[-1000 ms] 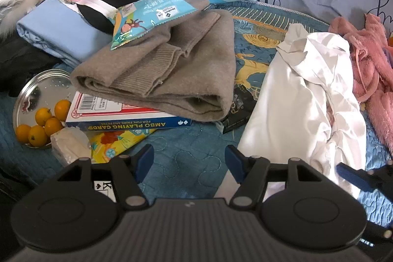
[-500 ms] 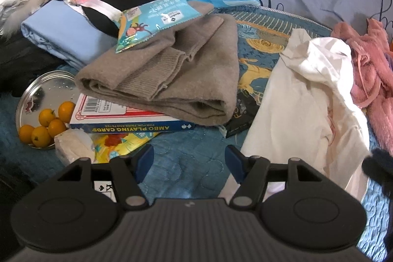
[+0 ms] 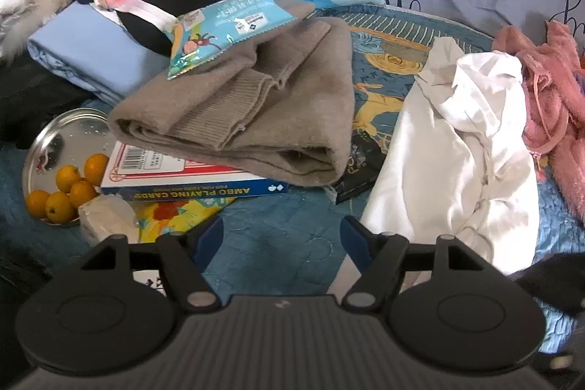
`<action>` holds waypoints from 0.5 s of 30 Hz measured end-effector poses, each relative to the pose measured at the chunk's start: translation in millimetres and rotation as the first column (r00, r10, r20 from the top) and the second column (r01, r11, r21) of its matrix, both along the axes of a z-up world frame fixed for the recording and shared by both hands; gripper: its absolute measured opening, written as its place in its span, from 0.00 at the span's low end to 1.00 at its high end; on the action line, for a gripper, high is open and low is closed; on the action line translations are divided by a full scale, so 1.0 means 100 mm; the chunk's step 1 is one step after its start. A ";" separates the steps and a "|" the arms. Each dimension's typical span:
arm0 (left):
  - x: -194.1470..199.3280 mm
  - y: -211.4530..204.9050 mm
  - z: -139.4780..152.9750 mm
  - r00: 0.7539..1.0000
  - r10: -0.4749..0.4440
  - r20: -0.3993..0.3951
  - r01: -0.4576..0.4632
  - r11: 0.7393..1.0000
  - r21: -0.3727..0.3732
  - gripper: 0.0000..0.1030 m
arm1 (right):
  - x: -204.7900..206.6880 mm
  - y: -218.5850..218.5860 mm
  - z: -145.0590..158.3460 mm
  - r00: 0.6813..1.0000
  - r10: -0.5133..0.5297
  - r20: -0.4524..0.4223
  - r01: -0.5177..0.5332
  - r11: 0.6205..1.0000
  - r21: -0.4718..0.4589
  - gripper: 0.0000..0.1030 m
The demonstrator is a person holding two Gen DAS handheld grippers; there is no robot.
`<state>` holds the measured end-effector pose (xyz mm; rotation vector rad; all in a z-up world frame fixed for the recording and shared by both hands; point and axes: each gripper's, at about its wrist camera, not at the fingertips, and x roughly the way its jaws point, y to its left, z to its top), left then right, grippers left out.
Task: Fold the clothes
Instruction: 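Grasp the T-shirt collar edge with the right tool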
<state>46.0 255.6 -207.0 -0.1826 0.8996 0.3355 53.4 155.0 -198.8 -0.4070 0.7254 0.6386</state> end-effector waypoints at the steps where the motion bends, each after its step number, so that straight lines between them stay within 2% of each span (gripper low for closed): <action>1: 0.02 -0.01 0.00 1.000 -0.007 0.002 0.007 1.000 -0.001 0.72 | 0.01 -0.09 0.09 1.000 -0.010 0.024 0.010 1.000 0.000 0.29; 5: 0.16 -0.18 -0.02 0.997 -0.082 0.007 0.082 0.997 0.001 0.78 | 0.32 -0.48 0.37 0.979 -0.109 0.174 0.122 0.990 -0.069 0.37; 8: 0.30 -0.36 -0.07 0.988 -0.157 0.004 0.157 0.988 0.000 0.78 | 0.81 -0.63 0.39 0.942 -0.146 0.301 0.211 0.958 -0.195 0.38; 11: 0.45 -0.55 -0.11 0.973 -0.230 0.001 0.230 0.973 0.000 0.79 | 1.32 -0.62 0.28 0.933 -0.057 0.356 0.188 0.919 -0.345 0.37; 13: 0.54 -0.67 -0.14 0.960 -0.278 -0.001 0.278 0.960 0.000 0.79 | 1.63 -0.61 0.12 0.934 0.026 0.357 0.150 0.878 -0.454 0.37; 15: 0.64 -0.80 -0.18 0.945 -0.326 -0.003 0.326 0.945 -0.001 0.79 | 1.84 -0.60 0.01 0.939 0.078 0.335 0.109 0.856 -0.505 0.37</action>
